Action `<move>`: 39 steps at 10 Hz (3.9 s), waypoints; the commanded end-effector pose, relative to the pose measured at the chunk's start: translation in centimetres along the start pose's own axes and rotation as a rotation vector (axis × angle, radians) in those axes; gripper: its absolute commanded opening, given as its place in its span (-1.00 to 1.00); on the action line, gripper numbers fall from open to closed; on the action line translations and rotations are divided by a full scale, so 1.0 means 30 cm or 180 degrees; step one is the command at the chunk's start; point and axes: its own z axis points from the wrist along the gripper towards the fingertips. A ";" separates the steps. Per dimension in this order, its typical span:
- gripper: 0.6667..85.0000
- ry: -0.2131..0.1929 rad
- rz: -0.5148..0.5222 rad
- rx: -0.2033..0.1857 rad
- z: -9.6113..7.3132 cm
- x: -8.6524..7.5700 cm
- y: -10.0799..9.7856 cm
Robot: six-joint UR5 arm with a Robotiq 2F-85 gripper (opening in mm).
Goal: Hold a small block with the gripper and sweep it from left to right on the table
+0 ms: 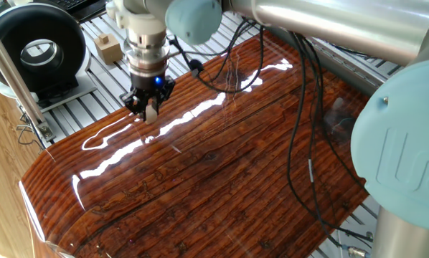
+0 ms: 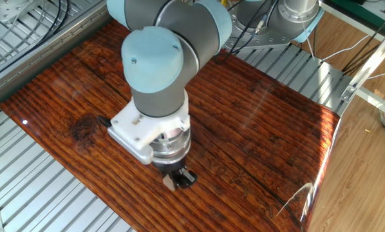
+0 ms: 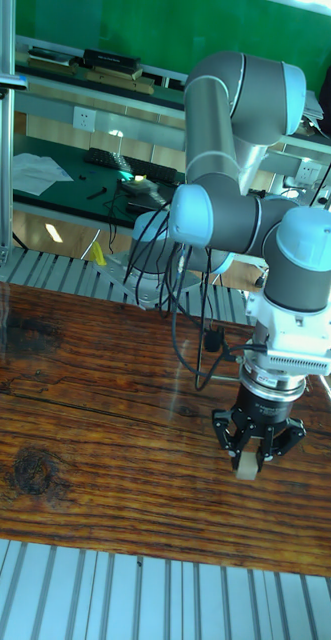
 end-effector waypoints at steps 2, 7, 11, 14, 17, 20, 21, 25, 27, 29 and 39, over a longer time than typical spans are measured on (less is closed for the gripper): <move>-0.98 0.0034 0.0087 0.0068 0.099 0.065 0.025; -0.83 0.0042 0.0076 0.0093 0.094 0.074 0.023; -0.83 0.0035 0.0104 0.0108 0.095 0.072 0.018; -0.83 0.0032 0.0110 0.0093 0.095 0.071 0.023; -0.87 0.0040 0.0124 0.0108 0.095 0.074 0.019; -0.89 0.0037 0.0116 0.0137 0.095 0.070 0.008; -0.91 0.0040 0.0119 0.0162 0.094 0.070 0.001; -0.94 0.0055 0.0145 0.0154 0.091 0.074 0.003; -0.94 0.0060 0.0145 0.0154 0.090 0.072 0.001; -0.95 0.0060 0.0160 0.0149 0.088 0.073 0.004; -0.95 0.0012 0.0140 0.0140 0.123 0.088 0.020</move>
